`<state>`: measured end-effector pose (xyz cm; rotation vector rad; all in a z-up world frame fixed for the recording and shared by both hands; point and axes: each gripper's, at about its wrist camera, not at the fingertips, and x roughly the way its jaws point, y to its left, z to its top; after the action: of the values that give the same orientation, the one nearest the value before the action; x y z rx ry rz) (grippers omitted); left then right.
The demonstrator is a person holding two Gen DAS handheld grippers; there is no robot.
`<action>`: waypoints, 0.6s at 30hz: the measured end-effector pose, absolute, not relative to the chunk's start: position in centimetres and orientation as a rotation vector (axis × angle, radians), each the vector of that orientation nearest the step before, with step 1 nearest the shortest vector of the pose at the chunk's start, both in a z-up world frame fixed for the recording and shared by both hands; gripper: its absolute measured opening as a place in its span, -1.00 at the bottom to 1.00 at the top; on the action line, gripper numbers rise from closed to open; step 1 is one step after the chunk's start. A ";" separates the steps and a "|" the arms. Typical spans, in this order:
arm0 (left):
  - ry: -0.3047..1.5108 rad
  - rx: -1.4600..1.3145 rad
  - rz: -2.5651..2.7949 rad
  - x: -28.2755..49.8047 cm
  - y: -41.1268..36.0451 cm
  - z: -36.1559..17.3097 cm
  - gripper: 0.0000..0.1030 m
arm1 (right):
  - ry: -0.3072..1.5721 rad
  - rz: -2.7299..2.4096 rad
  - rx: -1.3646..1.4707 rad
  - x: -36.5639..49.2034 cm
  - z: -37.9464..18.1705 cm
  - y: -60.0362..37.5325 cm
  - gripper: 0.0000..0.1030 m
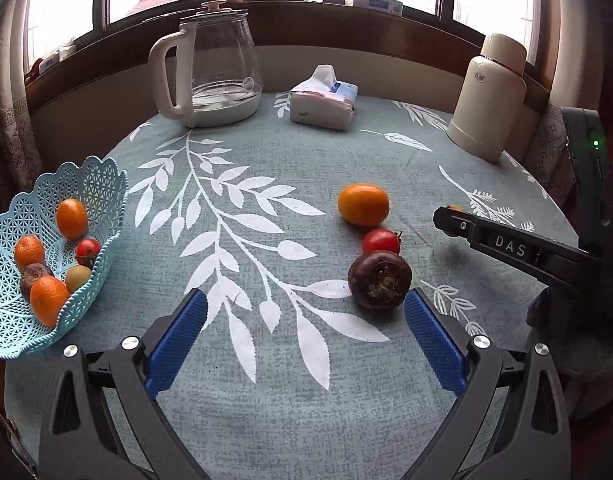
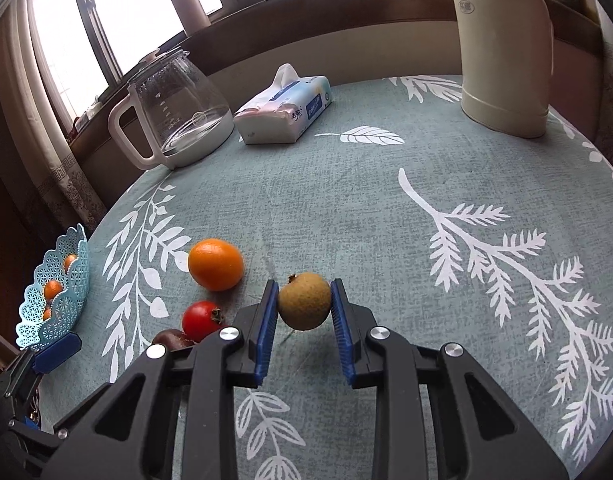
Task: Organize fruits
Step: 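Grasp the dark brown round fruit with the left tool while the right holds the kiwi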
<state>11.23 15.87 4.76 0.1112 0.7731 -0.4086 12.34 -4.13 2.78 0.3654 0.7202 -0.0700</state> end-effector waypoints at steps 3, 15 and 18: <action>0.795 0.117 -0.429 11.7 14.9 4.2 0.94 | 0.711 -0.075 0.372 12.2 2.9 -4.3 -0.48; 0.847 0.142 -0.485 13.1 12.1 2.9 0.63 | 0.697 -0.088 0.381 11.7 3.0 -4.6 -0.48; 0.865 0.135 -0.495 13.4 11.9 2.6 0.48 | 0.697 -0.087 0.383 11.7 3.0 -4.6 -0.48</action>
<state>13.42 11.87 2.55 0.1346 0.8652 -0.4947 11.74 -4.62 2.97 0.3826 0.6972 -0.0869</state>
